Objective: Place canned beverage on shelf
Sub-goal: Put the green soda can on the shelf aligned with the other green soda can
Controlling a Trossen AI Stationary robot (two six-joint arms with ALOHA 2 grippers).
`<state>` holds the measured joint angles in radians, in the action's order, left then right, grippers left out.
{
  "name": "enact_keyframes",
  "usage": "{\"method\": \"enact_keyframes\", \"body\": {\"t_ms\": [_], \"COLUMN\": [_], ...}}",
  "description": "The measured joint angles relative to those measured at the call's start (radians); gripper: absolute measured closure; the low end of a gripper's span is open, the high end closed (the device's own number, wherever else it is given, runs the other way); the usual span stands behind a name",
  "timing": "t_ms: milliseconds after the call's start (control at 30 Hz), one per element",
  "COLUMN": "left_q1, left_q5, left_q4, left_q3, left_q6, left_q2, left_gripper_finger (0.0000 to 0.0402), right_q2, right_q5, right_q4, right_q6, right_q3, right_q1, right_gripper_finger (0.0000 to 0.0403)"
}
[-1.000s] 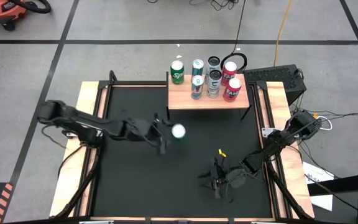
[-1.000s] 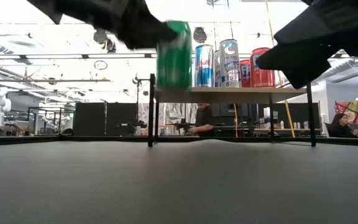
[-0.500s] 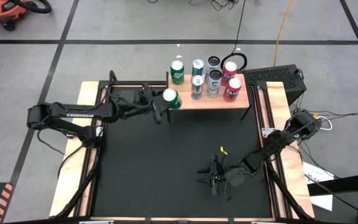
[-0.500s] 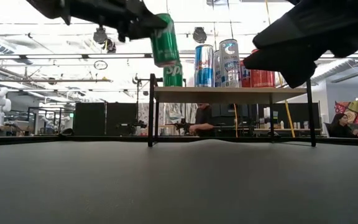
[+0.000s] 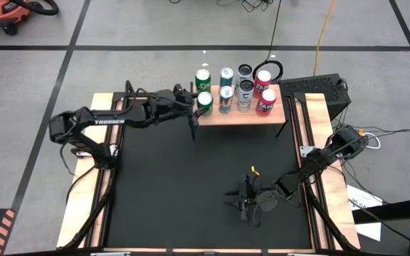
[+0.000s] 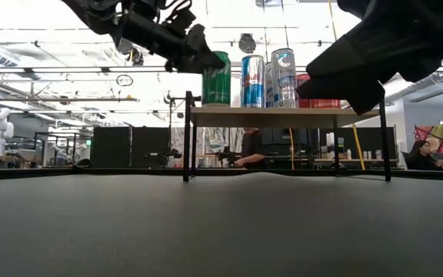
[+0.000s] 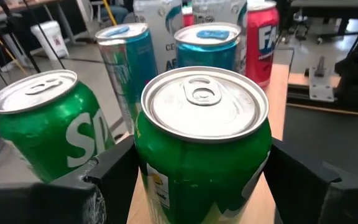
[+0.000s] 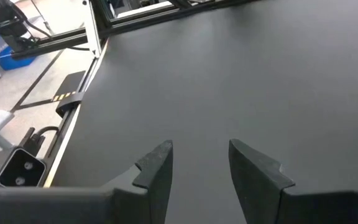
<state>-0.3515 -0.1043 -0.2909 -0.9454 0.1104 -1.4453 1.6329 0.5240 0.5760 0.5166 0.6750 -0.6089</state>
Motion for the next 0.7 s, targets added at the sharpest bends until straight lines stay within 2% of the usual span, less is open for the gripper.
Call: {"method": "enact_keyframes", "body": {"t_ms": [267,467,700], "left_q1": [-0.039,-0.063,-0.061], "left_q5": [0.0,0.047,0.049], "left_q4": [0.03,0.05,0.051], "left_q3": [-0.027,-0.027,-0.027], "left_q6": [0.0,-0.001,-0.001], "left_q2": [-0.021,-0.021,-0.021], "left_gripper_finger": [0.0112,0.0111,0.0087], "right_q2": [0.0,0.0,0.0], "right_q5": [-0.001,0.0,0.015], "right_q4": [-0.038,-0.024,-0.02], "right_q6": [0.079,0.076,0.069], "right_q3": [0.0,0.0,0.0], "right_q1": [-0.001,-0.001,0.0], "right_gripper_finger": [0.0257,0.0257,0.0257]}}
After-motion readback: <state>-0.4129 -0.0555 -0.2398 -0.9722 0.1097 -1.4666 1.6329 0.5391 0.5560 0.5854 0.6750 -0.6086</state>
